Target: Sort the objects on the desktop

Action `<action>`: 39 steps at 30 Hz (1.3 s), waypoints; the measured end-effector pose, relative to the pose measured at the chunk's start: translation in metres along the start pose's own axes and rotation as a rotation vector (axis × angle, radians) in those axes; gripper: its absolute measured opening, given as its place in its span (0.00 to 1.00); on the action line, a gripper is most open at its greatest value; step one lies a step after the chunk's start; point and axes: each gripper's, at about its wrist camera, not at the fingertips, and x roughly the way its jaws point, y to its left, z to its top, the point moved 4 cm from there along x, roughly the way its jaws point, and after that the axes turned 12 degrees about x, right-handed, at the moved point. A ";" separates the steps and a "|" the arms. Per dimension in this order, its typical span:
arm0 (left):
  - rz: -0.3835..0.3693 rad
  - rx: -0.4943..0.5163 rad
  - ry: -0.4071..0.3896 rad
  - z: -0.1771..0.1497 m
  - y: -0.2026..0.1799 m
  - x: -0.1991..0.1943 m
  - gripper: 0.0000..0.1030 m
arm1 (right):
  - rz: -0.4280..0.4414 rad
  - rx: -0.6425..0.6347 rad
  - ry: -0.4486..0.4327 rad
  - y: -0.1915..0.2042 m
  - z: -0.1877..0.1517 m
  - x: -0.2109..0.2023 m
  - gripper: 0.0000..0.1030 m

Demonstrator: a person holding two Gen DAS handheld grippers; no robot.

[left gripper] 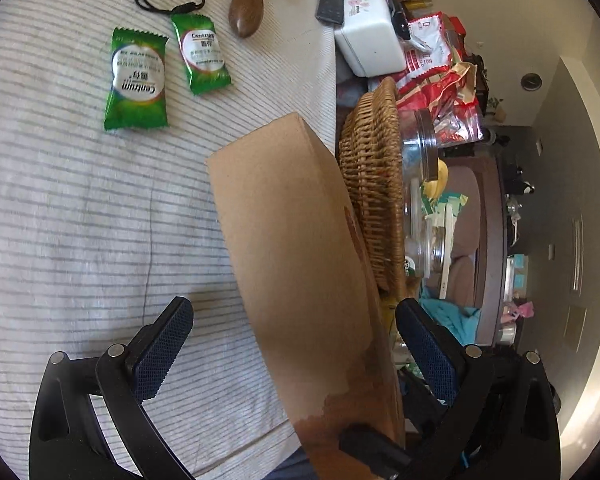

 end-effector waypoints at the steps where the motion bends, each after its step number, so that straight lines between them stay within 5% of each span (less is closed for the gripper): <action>1: -0.013 -0.002 0.001 -0.004 -0.001 0.000 0.92 | 0.014 -0.010 0.004 0.004 -0.007 -0.003 0.77; 3: -0.032 0.004 0.011 -0.009 -0.005 -0.005 0.70 | 0.023 -0.048 0.013 0.014 -0.021 -0.007 0.77; 12: -0.137 -0.025 -0.128 -0.007 -0.015 -0.082 0.50 | 0.072 -0.135 -0.087 0.059 -0.031 -0.041 0.79; 15: -0.126 -0.015 -0.189 -0.003 -0.015 -0.108 0.49 | 0.090 -0.141 -0.120 0.074 -0.028 -0.054 0.83; 19: -0.192 -0.116 -0.268 -0.003 0.005 -0.134 0.49 | 0.009 -0.147 -0.172 0.081 -0.035 -0.058 0.88; 25: -0.256 -0.193 -0.375 -0.011 0.029 -0.170 0.49 | 0.131 -0.046 -0.195 0.069 -0.050 -0.061 0.89; 39: -0.369 -0.277 -0.374 -0.027 0.053 -0.215 0.49 | 0.237 -0.262 -0.263 0.123 -0.039 -0.050 0.94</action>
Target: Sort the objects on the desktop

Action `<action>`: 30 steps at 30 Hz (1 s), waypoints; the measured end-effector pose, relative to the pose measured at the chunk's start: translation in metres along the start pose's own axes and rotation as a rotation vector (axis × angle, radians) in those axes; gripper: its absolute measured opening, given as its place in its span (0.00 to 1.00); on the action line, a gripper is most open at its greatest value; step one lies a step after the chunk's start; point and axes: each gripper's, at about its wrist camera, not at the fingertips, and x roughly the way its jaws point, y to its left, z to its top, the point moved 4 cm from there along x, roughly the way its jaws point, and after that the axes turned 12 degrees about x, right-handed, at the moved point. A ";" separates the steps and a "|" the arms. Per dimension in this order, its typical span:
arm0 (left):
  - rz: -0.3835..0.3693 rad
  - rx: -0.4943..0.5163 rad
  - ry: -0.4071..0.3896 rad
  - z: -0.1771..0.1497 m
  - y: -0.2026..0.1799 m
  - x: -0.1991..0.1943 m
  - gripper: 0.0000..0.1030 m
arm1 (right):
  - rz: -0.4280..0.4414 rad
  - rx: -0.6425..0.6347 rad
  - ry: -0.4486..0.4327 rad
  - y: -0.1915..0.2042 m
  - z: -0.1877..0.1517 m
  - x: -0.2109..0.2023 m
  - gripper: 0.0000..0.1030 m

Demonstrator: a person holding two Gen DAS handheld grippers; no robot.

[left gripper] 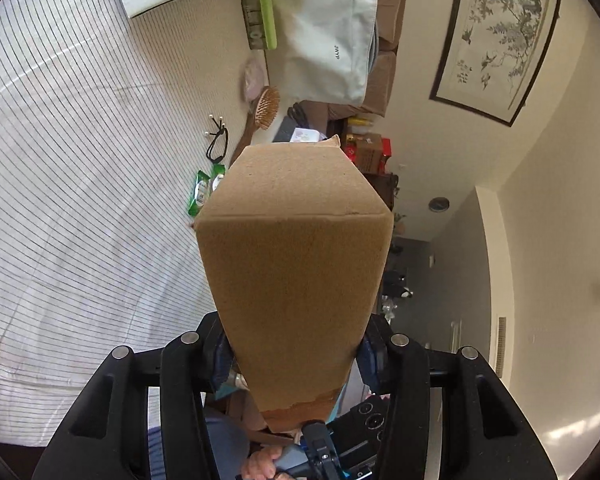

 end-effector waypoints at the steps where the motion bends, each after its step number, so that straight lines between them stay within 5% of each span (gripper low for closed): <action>1: -0.001 -0.002 0.005 0.001 -0.001 -0.003 0.49 | 0.005 -0.016 0.004 0.003 0.002 0.001 0.94; 9: 0.012 0.011 0.014 0.001 0.005 -0.031 0.51 | 0.130 -0.011 0.136 0.001 0.003 0.029 0.95; 12: -0.027 -0.053 -0.037 -0.004 0.019 -0.039 0.51 | 0.198 0.178 0.189 -0.017 -0.009 0.045 0.99; 14: -0.060 -0.092 -0.069 -0.007 0.027 -0.042 0.50 | 0.331 0.410 0.203 -0.038 -0.023 0.052 0.99; 18: -0.047 -0.094 -0.136 -0.009 0.032 -0.049 0.50 | 0.405 0.790 0.182 -0.077 -0.057 0.056 1.00; 23: -0.020 -0.039 -0.185 -0.010 0.024 -0.049 0.50 | 0.499 0.908 0.059 -0.073 -0.044 0.056 1.00; 26: -0.029 -0.027 -0.203 -0.012 0.019 -0.050 0.50 | 0.521 0.959 0.030 -0.059 -0.024 0.064 0.84; 28: -0.037 -0.015 -0.210 -0.012 0.015 -0.053 0.50 | 0.508 0.992 0.065 -0.054 -0.021 0.077 0.50; 30: -0.027 -0.015 -0.211 -0.010 0.014 -0.060 0.50 | 0.512 0.979 0.056 -0.050 -0.016 0.083 0.50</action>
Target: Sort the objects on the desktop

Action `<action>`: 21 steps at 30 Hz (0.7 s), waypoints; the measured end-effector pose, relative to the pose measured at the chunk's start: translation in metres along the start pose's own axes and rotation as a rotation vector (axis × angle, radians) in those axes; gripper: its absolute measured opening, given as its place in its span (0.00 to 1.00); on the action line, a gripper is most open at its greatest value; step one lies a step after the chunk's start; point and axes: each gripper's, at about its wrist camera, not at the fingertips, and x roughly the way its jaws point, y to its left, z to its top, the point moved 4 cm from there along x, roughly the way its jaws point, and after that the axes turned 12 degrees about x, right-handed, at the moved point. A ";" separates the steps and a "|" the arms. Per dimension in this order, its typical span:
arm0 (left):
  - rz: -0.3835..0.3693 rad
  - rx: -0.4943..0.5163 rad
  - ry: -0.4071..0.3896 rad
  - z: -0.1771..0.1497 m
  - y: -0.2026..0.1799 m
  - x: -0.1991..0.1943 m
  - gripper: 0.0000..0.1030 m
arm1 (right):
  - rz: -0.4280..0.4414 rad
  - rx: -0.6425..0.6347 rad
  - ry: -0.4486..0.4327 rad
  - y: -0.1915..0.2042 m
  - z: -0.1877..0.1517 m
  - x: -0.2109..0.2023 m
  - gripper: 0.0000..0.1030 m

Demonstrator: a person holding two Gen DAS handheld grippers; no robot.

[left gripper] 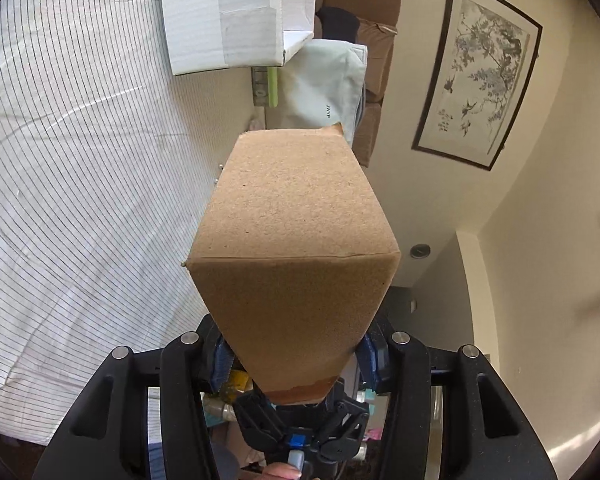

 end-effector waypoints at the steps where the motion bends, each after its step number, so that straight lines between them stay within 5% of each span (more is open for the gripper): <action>1: -0.001 0.000 0.003 0.002 0.000 -0.003 0.50 | -0.004 -0.002 0.004 0.002 0.001 0.005 0.50; 6: -0.018 -0.005 -0.026 0.033 -0.018 -0.021 0.50 | -0.010 -0.040 0.060 0.030 0.004 0.042 0.50; 15: -0.091 0.030 -0.121 0.153 -0.083 -0.061 0.51 | 0.086 -0.067 0.113 0.132 0.012 0.150 0.49; 21: -0.012 0.039 -0.172 0.242 -0.089 -0.091 0.59 | 0.094 -0.050 0.099 0.172 0.023 0.229 0.48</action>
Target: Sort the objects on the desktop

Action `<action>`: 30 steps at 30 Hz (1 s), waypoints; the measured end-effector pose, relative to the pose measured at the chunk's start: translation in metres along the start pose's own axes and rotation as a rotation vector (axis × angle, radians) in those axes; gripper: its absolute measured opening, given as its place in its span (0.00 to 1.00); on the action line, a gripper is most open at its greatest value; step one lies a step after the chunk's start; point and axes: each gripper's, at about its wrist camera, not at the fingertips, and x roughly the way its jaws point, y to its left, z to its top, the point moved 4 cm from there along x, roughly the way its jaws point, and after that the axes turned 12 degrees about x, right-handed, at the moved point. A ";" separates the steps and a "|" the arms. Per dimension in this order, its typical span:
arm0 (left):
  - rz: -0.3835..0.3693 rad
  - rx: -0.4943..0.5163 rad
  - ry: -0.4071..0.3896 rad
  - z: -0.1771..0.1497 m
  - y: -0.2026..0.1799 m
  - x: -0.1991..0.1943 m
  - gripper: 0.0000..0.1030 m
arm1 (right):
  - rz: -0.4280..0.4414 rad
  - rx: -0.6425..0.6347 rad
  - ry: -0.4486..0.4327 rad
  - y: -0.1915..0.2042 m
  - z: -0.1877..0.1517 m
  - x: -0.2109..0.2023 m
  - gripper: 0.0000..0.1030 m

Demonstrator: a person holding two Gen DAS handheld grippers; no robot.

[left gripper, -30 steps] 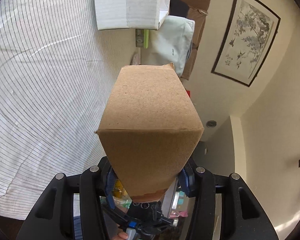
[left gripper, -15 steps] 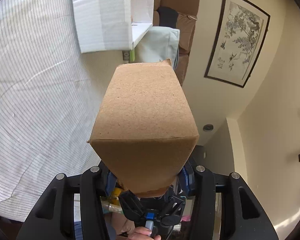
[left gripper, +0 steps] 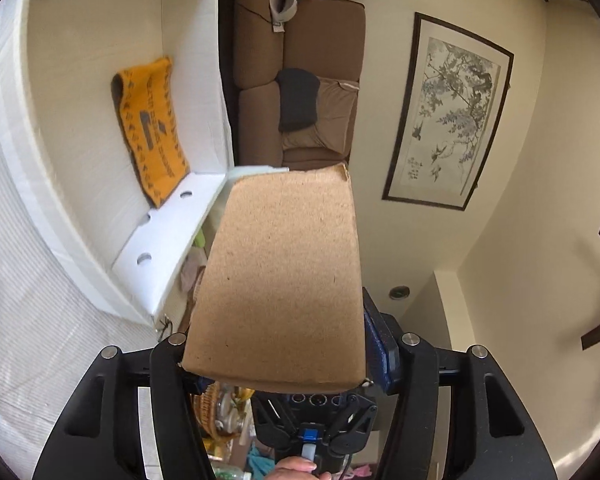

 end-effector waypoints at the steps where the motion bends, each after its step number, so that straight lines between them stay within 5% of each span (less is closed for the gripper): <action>1: 0.015 -0.003 -0.018 0.015 0.003 -0.005 0.59 | -0.008 0.005 0.002 0.002 0.002 0.014 0.47; 8: 0.089 0.006 -0.088 0.097 0.023 -0.023 0.57 | -0.016 0.054 0.025 -0.007 0.010 0.108 0.47; 14: 0.248 -0.086 -0.079 0.137 0.078 -0.026 0.67 | -0.091 0.106 0.018 -0.048 0.015 0.154 0.47; 20: 0.384 -0.040 -0.037 0.147 0.102 -0.033 0.73 | -0.187 0.100 -0.015 -0.079 0.032 0.157 0.46; 30: 0.551 0.120 0.073 0.148 0.091 -0.001 0.79 | -0.449 -0.115 -0.104 -0.071 0.033 0.152 0.46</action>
